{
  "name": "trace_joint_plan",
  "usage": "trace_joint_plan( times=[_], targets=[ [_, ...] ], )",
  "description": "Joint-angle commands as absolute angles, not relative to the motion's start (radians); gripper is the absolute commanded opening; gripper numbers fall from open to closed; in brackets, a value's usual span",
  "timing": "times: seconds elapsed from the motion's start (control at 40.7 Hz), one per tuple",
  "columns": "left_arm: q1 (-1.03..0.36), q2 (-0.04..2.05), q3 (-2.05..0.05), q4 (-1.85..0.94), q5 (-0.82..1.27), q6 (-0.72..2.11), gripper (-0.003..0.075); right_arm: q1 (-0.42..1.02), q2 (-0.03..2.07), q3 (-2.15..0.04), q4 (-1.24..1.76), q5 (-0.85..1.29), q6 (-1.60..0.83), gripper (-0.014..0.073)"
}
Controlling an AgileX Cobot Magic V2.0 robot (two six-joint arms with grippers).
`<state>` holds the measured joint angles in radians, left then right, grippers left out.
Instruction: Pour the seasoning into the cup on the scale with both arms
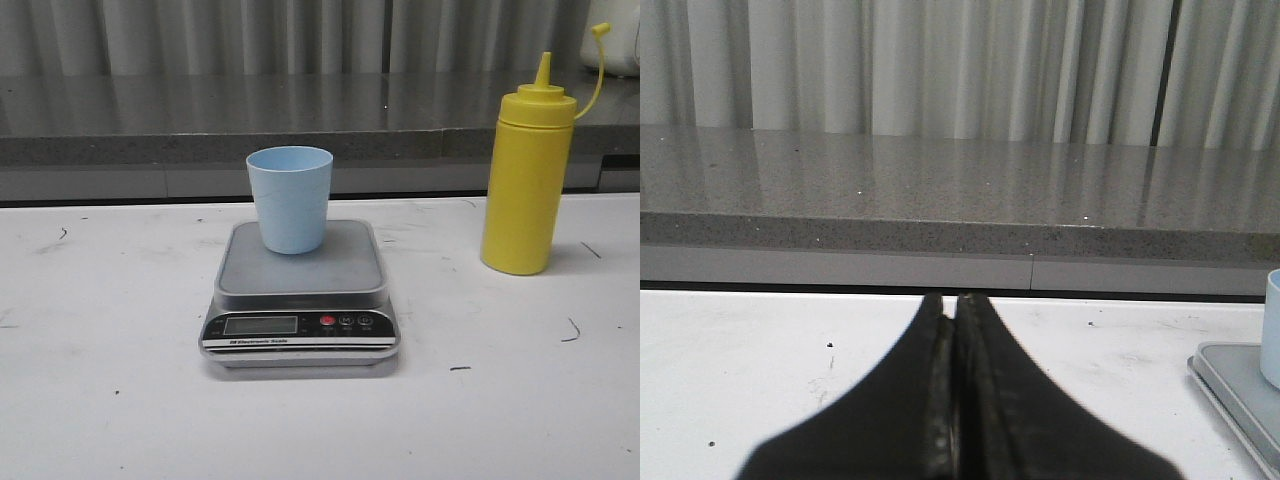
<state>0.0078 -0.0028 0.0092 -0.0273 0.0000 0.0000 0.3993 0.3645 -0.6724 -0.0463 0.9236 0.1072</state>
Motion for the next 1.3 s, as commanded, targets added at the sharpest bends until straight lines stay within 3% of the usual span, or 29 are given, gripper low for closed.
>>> trace_joint_plan(
  times=[0.0, 0.467, 0.909, 1.278],
  targets=[
    [0.002, -0.027, 0.023, -0.037, -0.081, -0.013, -0.0020, 0.400, 0.375, -0.699, -0.058, 0.855, 0.096, -0.0069],
    [0.002, -0.027, 0.023, -0.037, -0.081, -0.013, -0.0020, 0.382, 0.346, -0.649, -0.068, 0.839, 0.096, -0.0069],
    [0.002, -0.027, 0.023, -0.037, -0.081, -0.013, -0.0020, 0.118, 0.112, -0.180, -0.018, 0.150, 0.096, -0.0067],
    [0.002, -0.027, 0.023, -0.037, -0.081, -0.013, -0.0020, 0.031, -0.027, -0.001, -0.018, 0.033, 0.096, -0.0067]
  ],
)
